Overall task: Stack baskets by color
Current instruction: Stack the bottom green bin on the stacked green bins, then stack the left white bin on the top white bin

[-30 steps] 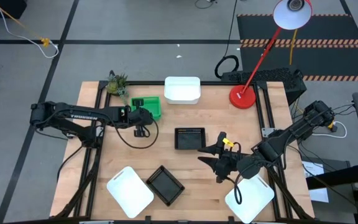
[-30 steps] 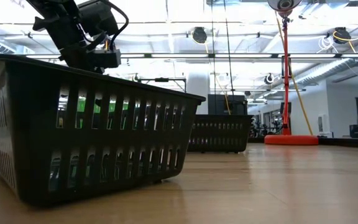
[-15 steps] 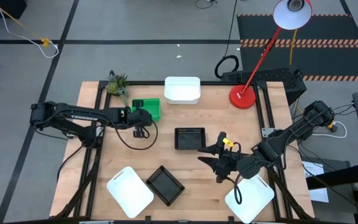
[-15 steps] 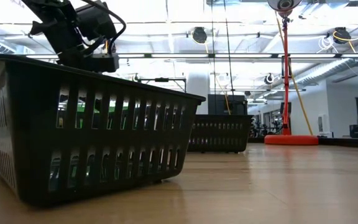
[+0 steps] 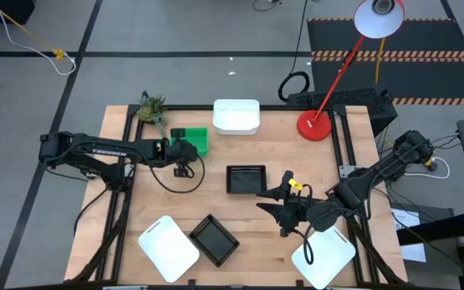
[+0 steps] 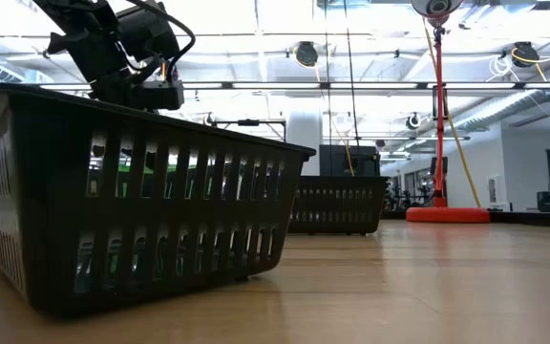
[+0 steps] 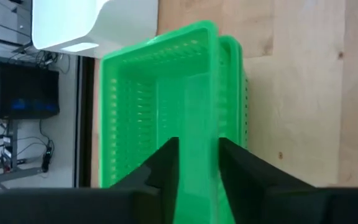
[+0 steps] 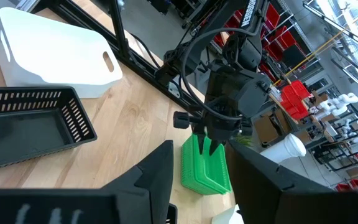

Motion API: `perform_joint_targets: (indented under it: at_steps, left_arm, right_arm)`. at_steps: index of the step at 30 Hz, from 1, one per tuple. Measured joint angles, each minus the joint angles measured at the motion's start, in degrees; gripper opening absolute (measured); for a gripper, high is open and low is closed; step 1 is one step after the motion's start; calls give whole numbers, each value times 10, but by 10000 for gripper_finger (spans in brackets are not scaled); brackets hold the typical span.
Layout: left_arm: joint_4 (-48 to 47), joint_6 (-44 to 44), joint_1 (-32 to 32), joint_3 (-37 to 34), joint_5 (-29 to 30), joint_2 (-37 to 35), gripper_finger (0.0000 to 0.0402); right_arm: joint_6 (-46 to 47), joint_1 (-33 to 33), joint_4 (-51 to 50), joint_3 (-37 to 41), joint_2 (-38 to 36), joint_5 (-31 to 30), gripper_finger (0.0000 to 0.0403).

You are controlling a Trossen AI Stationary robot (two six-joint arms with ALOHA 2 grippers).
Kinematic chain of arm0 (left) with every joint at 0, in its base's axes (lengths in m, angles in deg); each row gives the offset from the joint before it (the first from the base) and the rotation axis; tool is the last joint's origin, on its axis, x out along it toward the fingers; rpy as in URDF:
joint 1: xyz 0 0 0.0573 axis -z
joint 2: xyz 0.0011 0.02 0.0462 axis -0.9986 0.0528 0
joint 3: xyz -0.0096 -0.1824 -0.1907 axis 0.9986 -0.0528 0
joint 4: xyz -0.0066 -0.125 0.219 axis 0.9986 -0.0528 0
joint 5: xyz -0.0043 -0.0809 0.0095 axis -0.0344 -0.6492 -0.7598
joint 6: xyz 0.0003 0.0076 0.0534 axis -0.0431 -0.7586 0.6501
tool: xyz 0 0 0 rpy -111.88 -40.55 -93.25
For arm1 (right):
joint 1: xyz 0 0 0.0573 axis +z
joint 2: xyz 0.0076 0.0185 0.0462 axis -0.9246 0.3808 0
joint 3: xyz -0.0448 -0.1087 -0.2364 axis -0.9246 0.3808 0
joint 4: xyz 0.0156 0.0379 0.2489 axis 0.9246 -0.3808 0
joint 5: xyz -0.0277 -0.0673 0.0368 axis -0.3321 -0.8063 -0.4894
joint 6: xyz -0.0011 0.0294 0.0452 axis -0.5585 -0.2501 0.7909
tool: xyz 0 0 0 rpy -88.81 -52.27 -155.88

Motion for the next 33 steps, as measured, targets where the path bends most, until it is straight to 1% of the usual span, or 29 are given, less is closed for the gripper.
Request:
perform_joint_targets:
  at_steps: [5, 8, 10, 20, 33]
  left_arm:
    - [2, -9, 1, 0, 13, 0, 169]
    - [2, -7, 7, 0, 14, 0, 190]
    - [2, -6, 12, 0, 14, 0, 198]
    - [0, -14, 31, 1, 14, -3, 200]
    - [-12, -34, 52, 35, 17, -4, 200]
  right_arm:
    - [0, 0, -1, 0, 0, 0, 139]
    - [0, 0, -4, 0, 0, 0, 139]
    - [0, 0, -4, 0, 0, 0, 139]
    - [0, 0, -4, 0, 0, 0, 139]
    - [0, 0, -4, 0, 0, 0, 139]
